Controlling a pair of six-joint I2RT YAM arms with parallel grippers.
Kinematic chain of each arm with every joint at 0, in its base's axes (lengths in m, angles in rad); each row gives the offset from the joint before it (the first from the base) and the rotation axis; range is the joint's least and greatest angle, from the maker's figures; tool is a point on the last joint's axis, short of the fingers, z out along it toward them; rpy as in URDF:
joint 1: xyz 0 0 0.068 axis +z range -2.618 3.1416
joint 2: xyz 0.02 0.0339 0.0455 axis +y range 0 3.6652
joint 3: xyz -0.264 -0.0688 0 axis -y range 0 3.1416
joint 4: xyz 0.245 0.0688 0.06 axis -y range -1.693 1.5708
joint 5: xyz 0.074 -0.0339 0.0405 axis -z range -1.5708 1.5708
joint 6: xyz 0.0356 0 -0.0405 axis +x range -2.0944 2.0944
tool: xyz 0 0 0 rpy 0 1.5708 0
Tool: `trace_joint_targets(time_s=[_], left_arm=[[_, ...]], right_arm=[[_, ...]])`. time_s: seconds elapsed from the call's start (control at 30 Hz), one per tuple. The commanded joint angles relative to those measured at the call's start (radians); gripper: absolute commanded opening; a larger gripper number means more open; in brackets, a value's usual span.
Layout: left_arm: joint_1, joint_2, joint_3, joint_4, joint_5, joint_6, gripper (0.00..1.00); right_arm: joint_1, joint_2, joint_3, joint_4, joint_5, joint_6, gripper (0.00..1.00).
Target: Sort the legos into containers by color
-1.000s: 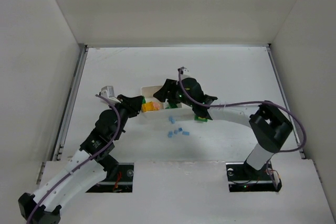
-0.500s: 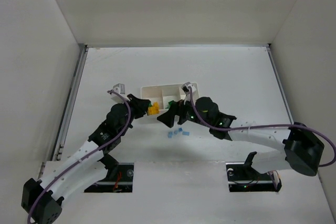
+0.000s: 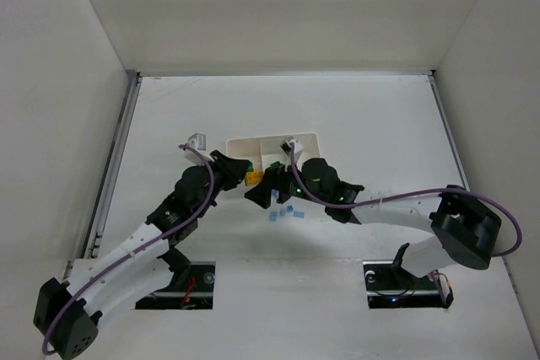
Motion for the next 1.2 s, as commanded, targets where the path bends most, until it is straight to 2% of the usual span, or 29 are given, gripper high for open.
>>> trace_joint_targets(time_s=[0.0,0.67,0.93,1.0,1.07,1.17], left_arm=[[-0.016,0.002,-0.001,0.062,-0.008,-0.035,0.1],[-0.059,0.03,-0.015,0.061,-0.072,-0.003,0.1],[-0.061,0.034,-0.015,0.062,-0.077,0.0,0.1],[-0.061,0.036,-0.016,0.062,-0.077,0.0,0.1],[-0.059,0.034,-0.018,0.061,-0.077,0.0,0.1],[-0.045,0.024,-0.019,0.055,-0.077,0.005,0.1]], right_arm=[[0.01,0.003,0.053,0.106,-0.014,0.019,1.0],[-0.003,-0.002,0.065,0.097,0.08,0.028,0.97],[-0.003,0.009,0.059,0.109,0.104,0.04,0.79],[-0.003,0.009,0.059,0.104,0.107,0.04,0.68],[-0.003,0.01,0.061,0.098,0.113,0.042,0.62],[-0.008,-0.005,0.045,0.098,0.115,0.045,0.58]])
